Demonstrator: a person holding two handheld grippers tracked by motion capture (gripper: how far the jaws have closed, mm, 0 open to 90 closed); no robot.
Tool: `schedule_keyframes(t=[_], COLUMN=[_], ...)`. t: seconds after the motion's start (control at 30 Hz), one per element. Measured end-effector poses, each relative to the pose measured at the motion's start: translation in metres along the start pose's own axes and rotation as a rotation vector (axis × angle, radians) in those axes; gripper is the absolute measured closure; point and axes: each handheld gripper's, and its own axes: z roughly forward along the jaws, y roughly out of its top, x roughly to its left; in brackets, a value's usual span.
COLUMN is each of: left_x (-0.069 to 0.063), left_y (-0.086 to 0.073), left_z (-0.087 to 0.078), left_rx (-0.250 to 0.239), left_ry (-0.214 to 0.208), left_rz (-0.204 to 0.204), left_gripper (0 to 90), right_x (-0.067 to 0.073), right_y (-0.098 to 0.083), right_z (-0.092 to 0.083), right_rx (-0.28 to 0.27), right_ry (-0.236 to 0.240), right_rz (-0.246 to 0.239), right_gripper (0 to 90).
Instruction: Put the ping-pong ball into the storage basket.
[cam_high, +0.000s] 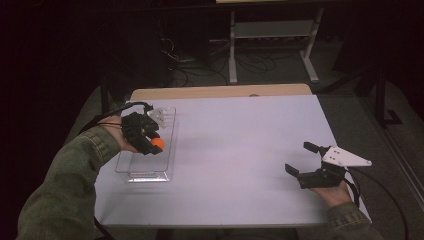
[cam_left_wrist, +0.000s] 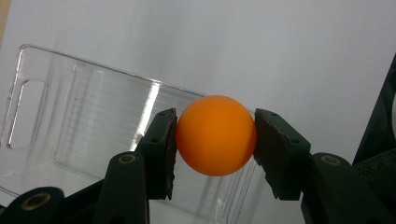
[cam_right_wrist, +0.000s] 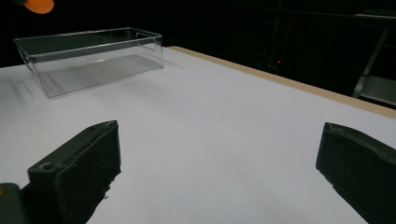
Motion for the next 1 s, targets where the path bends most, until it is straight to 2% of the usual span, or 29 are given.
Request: schedule_keyframes(t=[0.37, 0.53, 1.0], left_x=[0.000, 0.000, 0.001], left_y=[-0.003, -0.002, -0.005], left_z=[0.007, 0.010, 0.022], left_rx=[0.025, 0.027, 0.030], left_ry=[0.013, 0.006, -0.008], left_rz=[0.004, 0.014, 0.007], left_gripper=[50.1, 50.2, 50.2], right_x=[0.000, 0.000, 0.000], right_y=[0.000, 0.000, 0.000], right_z=[0.000, 0.000, -0.001], right_rx=[0.002, -0.001, -0.001], right_ry=[0.000, -0.003, -0.004], right_rz=[-0.002, -0.003, -0.005], right_gripper=[0.0, 0.0, 0.0])
